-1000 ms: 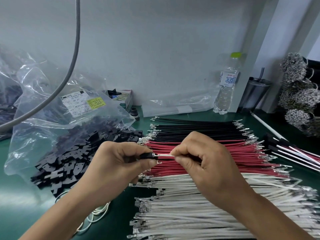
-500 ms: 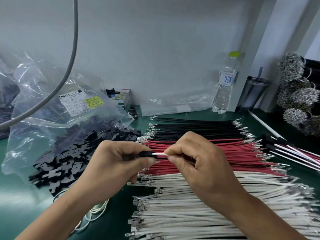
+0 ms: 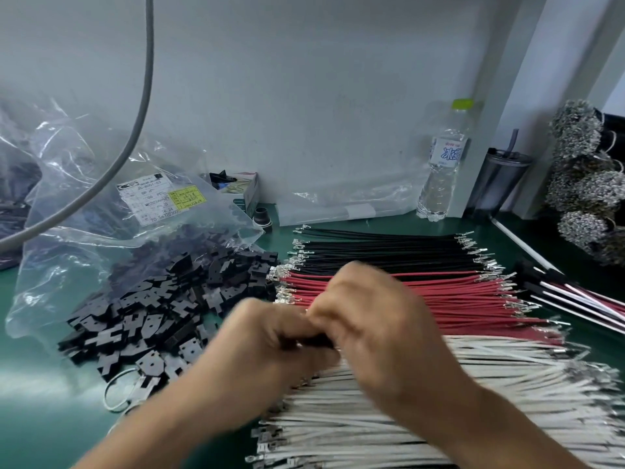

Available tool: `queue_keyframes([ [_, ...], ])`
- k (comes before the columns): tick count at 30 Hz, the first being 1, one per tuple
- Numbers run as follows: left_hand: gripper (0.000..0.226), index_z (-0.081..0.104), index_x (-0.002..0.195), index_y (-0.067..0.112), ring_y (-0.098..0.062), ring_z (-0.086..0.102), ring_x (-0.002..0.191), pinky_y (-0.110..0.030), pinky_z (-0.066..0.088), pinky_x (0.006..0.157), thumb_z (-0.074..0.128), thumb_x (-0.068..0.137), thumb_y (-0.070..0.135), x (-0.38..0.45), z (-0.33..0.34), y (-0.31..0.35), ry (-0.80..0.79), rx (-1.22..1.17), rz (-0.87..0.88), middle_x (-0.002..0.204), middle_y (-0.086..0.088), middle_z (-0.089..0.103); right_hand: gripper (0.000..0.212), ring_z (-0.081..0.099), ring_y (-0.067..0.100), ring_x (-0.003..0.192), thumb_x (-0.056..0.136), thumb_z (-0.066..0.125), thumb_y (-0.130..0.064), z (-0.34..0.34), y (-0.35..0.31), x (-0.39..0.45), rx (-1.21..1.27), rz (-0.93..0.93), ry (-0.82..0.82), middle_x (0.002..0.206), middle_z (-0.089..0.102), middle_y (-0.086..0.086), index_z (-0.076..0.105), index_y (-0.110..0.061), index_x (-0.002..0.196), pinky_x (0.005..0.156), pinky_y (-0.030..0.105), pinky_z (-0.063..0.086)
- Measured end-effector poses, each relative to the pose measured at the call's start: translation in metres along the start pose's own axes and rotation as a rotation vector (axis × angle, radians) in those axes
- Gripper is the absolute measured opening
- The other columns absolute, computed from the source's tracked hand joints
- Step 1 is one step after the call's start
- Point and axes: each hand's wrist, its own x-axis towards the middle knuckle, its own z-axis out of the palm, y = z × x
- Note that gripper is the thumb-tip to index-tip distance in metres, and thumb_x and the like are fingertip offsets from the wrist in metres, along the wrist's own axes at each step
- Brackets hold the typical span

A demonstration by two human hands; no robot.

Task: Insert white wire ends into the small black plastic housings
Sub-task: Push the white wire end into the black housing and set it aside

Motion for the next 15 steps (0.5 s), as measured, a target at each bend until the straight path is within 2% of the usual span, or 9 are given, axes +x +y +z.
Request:
queue_keyframes([
  [2, 0.020, 0.076, 0.072, 0.037, 0.004, 0.051, 0.049, -0.015, 0.042, 0.046, 0.080, 0.084, 0.021, -0.001, 0.008, 0.003, 0.040, -0.027, 0.030, 0.059, 0.014, 0.065, 0.005, 0.055, 0.017, 0.075, 0.092, 0.068, -0.011, -0.003, -0.001, 0.003, -0.045, -0.044, 0.012, 0.083, 0.060, 0.001, 0.069, -0.010, 0.087, 0.062, 0.035, 0.050],
  [4, 0.006, 0.081, 0.083, 0.033, -0.001, 0.050, 0.046, -0.018, 0.041, 0.044, 0.085, 0.078, 0.035, 0.000, 0.004, 0.001, 0.126, -0.067, -0.029, 0.061, 0.002, 0.068, 0.007, 0.057, 0.013, 0.075, 0.093, 0.067, -0.016, -0.014, 0.013, 0.004, -0.033, 0.019, 0.046, 0.084, 0.062, -0.003, 0.072, -0.012, 0.091, 0.064, 0.032, 0.051],
  [7, 0.013, 0.082, 0.087, 0.031, -0.013, 0.052, 0.044, -0.026, 0.045, 0.043, 0.087, 0.077, 0.038, 0.003, -0.008, -0.004, 0.225, -0.095, -0.089, 0.064, -0.012, 0.068, 0.014, 0.060, 0.008, 0.077, 0.094, 0.065, -0.023, -0.021, 0.029, 0.001, 0.091, 0.096, 0.009, 0.085, 0.063, -0.007, 0.074, -0.014, 0.091, 0.068, 0.027, 0.051],
  [11, 0.016, 0.083, 0.090, 0.030, -0.016, 0.052, 0.048, -0.028, 0.045, 0.046, 0.087, 0.076, 0.039, 0.002, -0.014, -0.006, 0.196, -0.107, -0.118, 0.066, -0.014, 0.069, 0.018, 0.059, 0.010, 0.077, 0.096, 0.063, -0.031, -0.015, 0.030, -0.002, 0.131, 0.099, -0.056, 0.085, 0.060, -0.008, 0.074, -0.017, 0.093, 0.065, 0.031, 0.050],
  [13, 0.022, 0.082, 0.090, 0.030, -0.016, 0.052, 0.050, -0.027, 0.044, 0.047, 0.086, 0.076, 0.047, 0.002, -0.016, -0.007, 0.172, -0.101, -0.125, 0.067, -0.014, 0.069, 0.021, 0.056, 0.008, 0.075, 0.098, 0.061, -0.033, -0.015, 0.031, -0.003, 0.078, 0.073, -0.080, 0.085, 0.057, -0.009, 0.073, -0.018, 0.092, 0.065, 0.029, 0.048],
  [15, 0.023, 0.082, 0.090, 0.030, -0.015, 0.053, 0.049, -0.027, 0.045, 0.047, 0.085, 0.074, 0.046, 0.002, -0.015, -0.009, 0.171, -0.094, -0.130, 0.067, -0.011, 0.069, 0.018, 0.054, 0.007, 0.073, 0.098, 0.062, -0.031, -0.013, 0.030, -0.003, 0.019, 0.050, -0.092, 0.083, 0.055, -0.010, 0.072, -0.018, 0.089, 0.064, 0.026, 0.047],
])
